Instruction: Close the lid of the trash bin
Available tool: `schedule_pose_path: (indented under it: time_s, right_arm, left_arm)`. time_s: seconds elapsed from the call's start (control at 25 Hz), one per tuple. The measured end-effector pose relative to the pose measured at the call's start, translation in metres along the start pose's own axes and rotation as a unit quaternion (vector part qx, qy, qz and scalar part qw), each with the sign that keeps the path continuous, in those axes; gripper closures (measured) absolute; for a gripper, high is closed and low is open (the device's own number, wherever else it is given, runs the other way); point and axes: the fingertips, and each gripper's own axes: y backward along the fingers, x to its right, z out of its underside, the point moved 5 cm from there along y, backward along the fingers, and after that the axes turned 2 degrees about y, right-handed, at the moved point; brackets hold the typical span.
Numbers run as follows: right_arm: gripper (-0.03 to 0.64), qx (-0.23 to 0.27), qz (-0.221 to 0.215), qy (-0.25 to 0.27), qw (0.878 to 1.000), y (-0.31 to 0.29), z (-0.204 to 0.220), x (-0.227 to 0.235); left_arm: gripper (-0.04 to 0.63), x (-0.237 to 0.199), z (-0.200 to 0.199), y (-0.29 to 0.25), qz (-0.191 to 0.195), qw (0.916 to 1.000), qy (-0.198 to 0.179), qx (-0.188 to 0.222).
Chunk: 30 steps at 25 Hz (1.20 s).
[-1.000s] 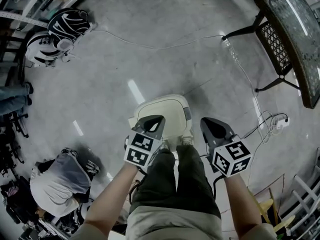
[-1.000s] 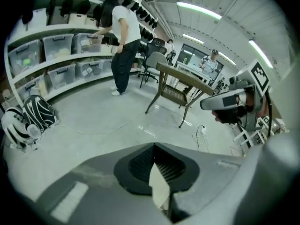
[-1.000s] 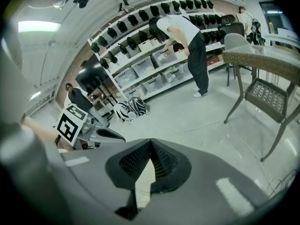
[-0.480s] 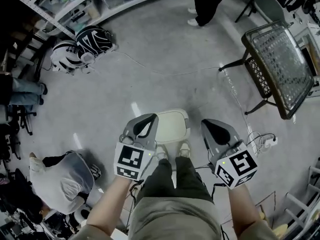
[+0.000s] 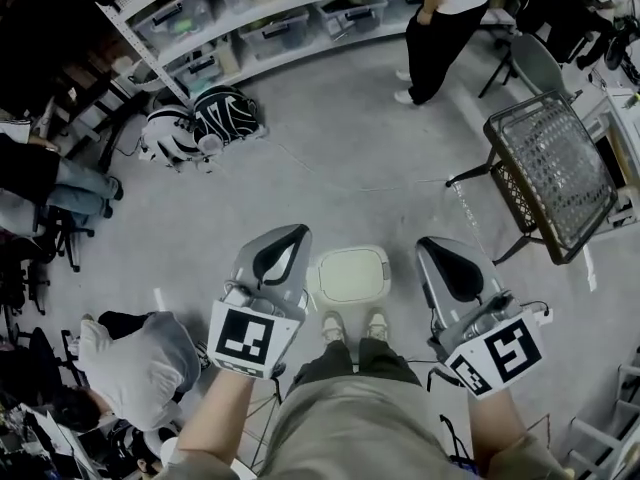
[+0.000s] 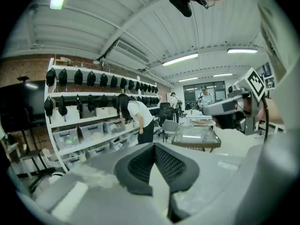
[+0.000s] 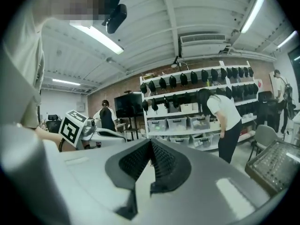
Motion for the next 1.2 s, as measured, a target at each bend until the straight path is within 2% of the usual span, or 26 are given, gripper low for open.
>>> schedule_pose_path:
  time_s: [0.12,0.48,0.72,0.88,1.08,1.2]
  right_arm:
    - [0.614,0.033,-0.006,0.019,0.999,0.010,-0.030,-0.014]
    - [0.614,0.098,-0.016,0.040,0.994,0.031,-0.083,-0.042]
    - [0.614,0.103,-0.033,0.050,0.993,0.035,-0.095,-0.052]
    - [0.614,0.108,-0.035,0.051,0.992,0.038,-0.098,-0.056]
    - [0.614,0.110,-0.038,0.058,0.992,0.039,-0.102,-0.055]
    - [0.614,0.110,-0.039,0.058,0.991,0.039,-0.103,-0.056]
  left_arm:
    - [0.593,0.003,-0.026,0.026,-0.018,0.9993,0.020,0.025]
    - [0.594,0.002,-0.075,0.088,-0.049,0.9957,-0.003,0.078]
    - [0.594,0.002,-0.088,0.107,-0.064,0.9938,-0.005,0.090]
    - [0.594,-0.001,-0.092,0.113,-0.059,0.9934,-0.010,0.098]
    - [0.593,0.004,-0.094,0.115,-0.074,0.9928,-0.027,0.091]
    - [0.593,0.006,-0.095,0.117,-0.072,0.9930,-0.023,0.091]
